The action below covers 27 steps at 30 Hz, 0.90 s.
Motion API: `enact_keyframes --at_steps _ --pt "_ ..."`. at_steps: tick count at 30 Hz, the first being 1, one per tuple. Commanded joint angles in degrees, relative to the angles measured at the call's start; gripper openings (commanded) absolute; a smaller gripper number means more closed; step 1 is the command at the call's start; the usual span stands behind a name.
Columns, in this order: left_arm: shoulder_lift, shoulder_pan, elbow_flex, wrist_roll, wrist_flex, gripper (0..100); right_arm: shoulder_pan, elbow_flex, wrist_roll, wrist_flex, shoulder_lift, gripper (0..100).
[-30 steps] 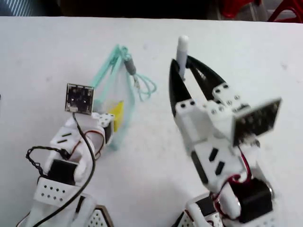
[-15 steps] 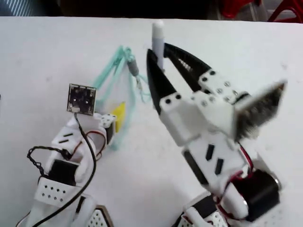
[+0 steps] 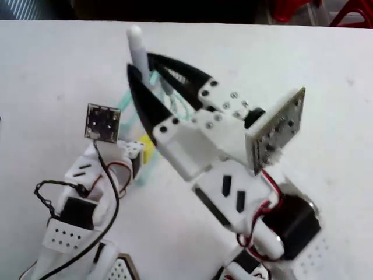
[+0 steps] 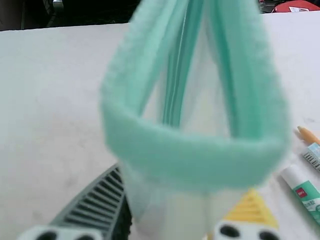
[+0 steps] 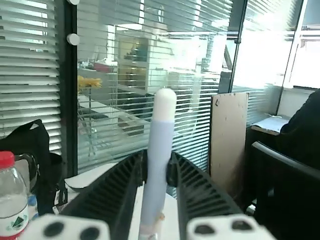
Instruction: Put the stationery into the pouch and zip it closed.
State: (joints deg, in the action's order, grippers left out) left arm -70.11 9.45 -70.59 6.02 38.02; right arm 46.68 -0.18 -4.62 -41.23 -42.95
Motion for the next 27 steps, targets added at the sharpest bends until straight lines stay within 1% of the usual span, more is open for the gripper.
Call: enact_keyframes --at_steps 1,5,11,14,18,24,27 --pt "0.0 1.3 0.7 -0.2 0.5 21 0.5 -6.6 0.2 1.3 7.4 1.6" --pt "0.0 2.1 0.7 -0.3 0.6 21 -0.4 -10.0 0.2 0.6 13.1 1.6" --pt "0.0 3.3 0.7 -0.4 0.6 21 -8.0 -11.0 0.2 5.7 19.3 1.6" --pt "0.0 3.2 0.7 -0.4 0.5 21 -9.9 -10.8 0.2 6.3 22.4 1.6" --pt "0.0 3.3 0.7 -0.4 0.4 21 -9.8 -10.7 0.3 4.6 24.0 1.6" --pt "0.0 2.9 0.7 -0.4 0.3 21 -6.9 -10.6 0.3 2.9 24.3 1.6" --pt "0.0 3.3 0.7 -0.4 0.4 21 -6.1 -11.1 0.3 3.8 24.7 1.6"
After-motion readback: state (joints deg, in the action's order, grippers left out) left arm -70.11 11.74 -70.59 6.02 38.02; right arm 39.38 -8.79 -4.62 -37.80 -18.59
